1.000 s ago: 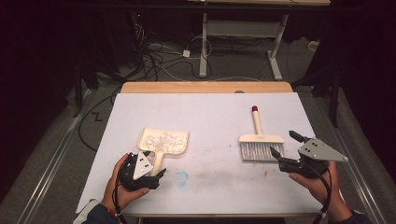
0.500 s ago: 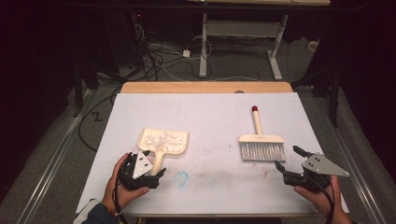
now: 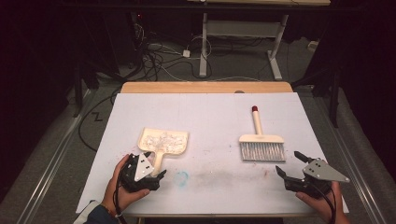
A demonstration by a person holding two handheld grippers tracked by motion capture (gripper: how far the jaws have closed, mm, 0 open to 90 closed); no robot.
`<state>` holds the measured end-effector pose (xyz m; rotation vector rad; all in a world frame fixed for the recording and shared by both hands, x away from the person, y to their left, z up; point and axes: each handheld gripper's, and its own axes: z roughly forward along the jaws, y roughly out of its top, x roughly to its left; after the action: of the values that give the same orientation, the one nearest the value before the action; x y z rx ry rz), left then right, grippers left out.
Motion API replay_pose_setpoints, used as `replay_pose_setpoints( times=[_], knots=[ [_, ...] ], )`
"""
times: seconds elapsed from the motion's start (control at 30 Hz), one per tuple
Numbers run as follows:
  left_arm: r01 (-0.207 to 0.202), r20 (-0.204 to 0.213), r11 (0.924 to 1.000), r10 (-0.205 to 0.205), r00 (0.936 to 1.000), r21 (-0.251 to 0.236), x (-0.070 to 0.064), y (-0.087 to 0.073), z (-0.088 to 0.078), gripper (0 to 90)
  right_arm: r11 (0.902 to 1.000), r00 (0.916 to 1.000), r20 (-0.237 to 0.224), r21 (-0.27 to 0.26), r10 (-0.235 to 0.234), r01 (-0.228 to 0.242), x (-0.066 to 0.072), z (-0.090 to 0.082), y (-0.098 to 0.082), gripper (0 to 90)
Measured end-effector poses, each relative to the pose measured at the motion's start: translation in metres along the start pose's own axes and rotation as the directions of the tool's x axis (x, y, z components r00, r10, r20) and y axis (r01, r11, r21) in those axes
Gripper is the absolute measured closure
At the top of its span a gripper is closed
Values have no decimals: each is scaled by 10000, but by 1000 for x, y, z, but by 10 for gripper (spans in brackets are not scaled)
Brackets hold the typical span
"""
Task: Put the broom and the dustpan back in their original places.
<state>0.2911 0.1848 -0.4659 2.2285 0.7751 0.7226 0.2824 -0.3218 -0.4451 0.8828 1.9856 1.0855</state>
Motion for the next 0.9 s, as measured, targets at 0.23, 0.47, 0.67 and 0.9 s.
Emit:
replay_pose_setpoints(
  times=[0.23,0.47,0.67,0.9],
  knots=[
    [-85,-4,10000,85,10000,-36,-1,1,-2,190,9998,9999,88,-130,-145,146,3,-4,3,206],
    [-106,8,9999,106,9999,25,-1,2,1,190,9997,9998,-12,-65,-214,214,5,-3,3,205],
    [-102,5,9999,102,9999,48,-2,2,2,190,9995,9996,-30,-90,-290,289,6,-3,3,205],
    [-149,47,9998,148,9999,107,-2,4,4,190,9993,9993,-97,-80,-369,368,7,-3,3,206]
  ],
)
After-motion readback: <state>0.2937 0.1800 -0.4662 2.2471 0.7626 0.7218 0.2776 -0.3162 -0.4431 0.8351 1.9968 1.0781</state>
